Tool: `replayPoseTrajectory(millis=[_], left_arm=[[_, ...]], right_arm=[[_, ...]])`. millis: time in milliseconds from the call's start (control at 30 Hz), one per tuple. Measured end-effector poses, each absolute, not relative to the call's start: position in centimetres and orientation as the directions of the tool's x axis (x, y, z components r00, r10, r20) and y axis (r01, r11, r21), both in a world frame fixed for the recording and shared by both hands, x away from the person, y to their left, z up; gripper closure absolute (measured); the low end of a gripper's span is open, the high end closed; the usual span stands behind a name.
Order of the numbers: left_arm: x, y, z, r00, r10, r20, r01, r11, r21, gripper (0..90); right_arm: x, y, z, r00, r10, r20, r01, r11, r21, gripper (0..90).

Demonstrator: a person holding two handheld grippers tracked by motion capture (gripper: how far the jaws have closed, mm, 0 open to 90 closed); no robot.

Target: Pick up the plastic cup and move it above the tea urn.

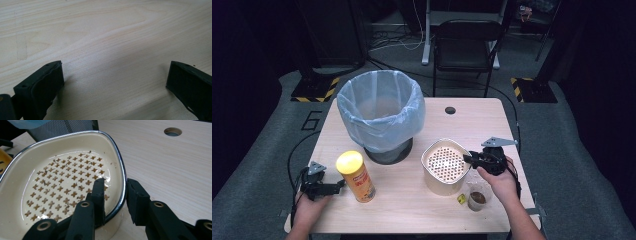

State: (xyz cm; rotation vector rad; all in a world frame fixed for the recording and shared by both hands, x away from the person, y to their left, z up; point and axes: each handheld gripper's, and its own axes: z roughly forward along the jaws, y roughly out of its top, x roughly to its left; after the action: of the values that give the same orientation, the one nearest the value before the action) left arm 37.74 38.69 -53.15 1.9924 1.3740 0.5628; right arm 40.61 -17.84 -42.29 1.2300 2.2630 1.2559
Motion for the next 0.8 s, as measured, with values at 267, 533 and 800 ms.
replayPoseTrajectory(millis=[267, 533, 800], left_arm=[[37.7, 38.7, -53.2, 0.36, 0.933, -0.012, 0.656, -0.244, 0.714, 0.8], [37.7, 38.7, -53.2, 0.36, 0.933, -0.012, 0.656, -0.244, 0.714, 0.8], [37.7, 38.7, -53.2, 0.36, 0.933, -0.012, 0.656, -0.244, 0.714, 0.9]], right_arm=[[39.6, -17.4, -42.0, -0.628, 0.768, 0.126, 0.525, 0.299, 0.797, 64.7], [38.1, -18.7, -40.4, -0.632, 0.769, 0.101, 0.451, 0.258, 0.854, 39.3], [35.0, -20.5, -40.9, -0.68, 0.731, 0.061, 0.411, 0.31, 0.857, 24.8]])
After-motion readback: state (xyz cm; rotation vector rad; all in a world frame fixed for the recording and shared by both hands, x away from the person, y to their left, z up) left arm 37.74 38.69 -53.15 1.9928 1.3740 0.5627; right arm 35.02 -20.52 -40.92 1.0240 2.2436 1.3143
